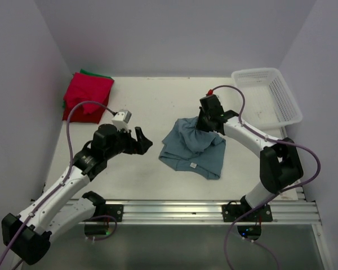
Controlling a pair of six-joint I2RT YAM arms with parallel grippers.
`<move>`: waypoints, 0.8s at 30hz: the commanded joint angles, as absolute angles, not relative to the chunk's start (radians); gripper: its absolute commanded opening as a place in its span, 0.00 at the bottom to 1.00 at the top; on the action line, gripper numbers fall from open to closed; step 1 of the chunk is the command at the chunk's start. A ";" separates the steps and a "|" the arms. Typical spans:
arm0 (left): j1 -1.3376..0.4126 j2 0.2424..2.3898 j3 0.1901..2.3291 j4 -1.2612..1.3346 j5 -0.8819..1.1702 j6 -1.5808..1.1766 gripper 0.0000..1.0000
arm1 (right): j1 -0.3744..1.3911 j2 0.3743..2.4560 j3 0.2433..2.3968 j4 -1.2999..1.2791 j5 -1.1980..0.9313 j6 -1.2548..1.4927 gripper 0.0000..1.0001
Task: Fold and stack the t-shirts
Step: Move the tshirt to the center of the board
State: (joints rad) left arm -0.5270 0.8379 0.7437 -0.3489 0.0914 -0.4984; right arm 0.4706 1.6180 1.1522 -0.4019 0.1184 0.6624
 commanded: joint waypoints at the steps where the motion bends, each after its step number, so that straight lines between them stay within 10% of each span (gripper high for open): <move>1: -0.541 0.842 0.617 -0.262 0.236 -0.563 0.88 | 0.469 1.568 1.186 -0.373 0.239 0.663 0.00; 24: -0.621 1.100 0.275 0.244 0.123 -0.793 1.00 | 0.469 1.496 1.158 -0.334 0.253 0.594 0.00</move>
State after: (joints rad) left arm -0.6121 1.0592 0.3042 0.0544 0.1528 -0.7261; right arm 0.4706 1.5562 1.1595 -0.3916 0.2237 0.6094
